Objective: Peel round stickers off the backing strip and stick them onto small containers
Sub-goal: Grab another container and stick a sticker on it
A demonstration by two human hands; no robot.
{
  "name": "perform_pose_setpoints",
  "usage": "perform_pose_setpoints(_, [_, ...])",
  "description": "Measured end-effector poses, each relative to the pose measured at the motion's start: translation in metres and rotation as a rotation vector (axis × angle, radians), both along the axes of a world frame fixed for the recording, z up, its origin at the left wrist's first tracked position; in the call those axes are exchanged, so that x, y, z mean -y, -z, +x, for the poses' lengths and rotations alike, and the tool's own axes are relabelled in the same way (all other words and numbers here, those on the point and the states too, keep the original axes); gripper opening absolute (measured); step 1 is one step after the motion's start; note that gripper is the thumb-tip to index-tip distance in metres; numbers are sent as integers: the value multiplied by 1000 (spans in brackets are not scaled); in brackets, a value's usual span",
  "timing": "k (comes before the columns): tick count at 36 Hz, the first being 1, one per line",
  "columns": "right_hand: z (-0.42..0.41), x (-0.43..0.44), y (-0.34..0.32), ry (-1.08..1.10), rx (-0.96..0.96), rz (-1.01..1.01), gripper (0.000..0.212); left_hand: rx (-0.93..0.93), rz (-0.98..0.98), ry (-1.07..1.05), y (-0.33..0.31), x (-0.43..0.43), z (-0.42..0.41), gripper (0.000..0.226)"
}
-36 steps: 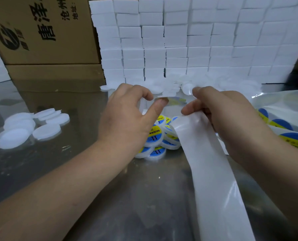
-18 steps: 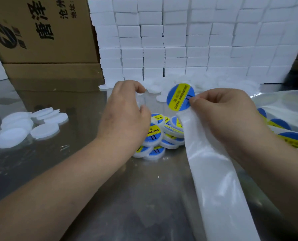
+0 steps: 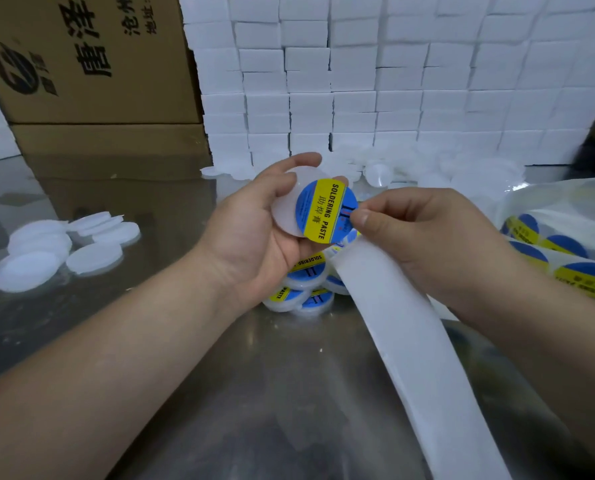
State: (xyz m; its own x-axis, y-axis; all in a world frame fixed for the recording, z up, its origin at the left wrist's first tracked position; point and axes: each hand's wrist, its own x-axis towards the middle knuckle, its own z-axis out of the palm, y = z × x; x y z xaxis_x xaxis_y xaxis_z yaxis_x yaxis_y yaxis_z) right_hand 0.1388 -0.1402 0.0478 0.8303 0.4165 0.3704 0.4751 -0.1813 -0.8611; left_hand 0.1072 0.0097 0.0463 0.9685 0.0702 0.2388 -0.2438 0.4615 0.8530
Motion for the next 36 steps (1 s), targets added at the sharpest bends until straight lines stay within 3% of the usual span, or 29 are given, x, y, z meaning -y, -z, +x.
perform_pose_setpoints(14, [-1,0,2,0,18,6,18,84,141,31,9,6,-1,26])
perform_pose_setpoints(36, [-3,0,1,41,22,-6,18,116,154,-25,11,10,-1,29])
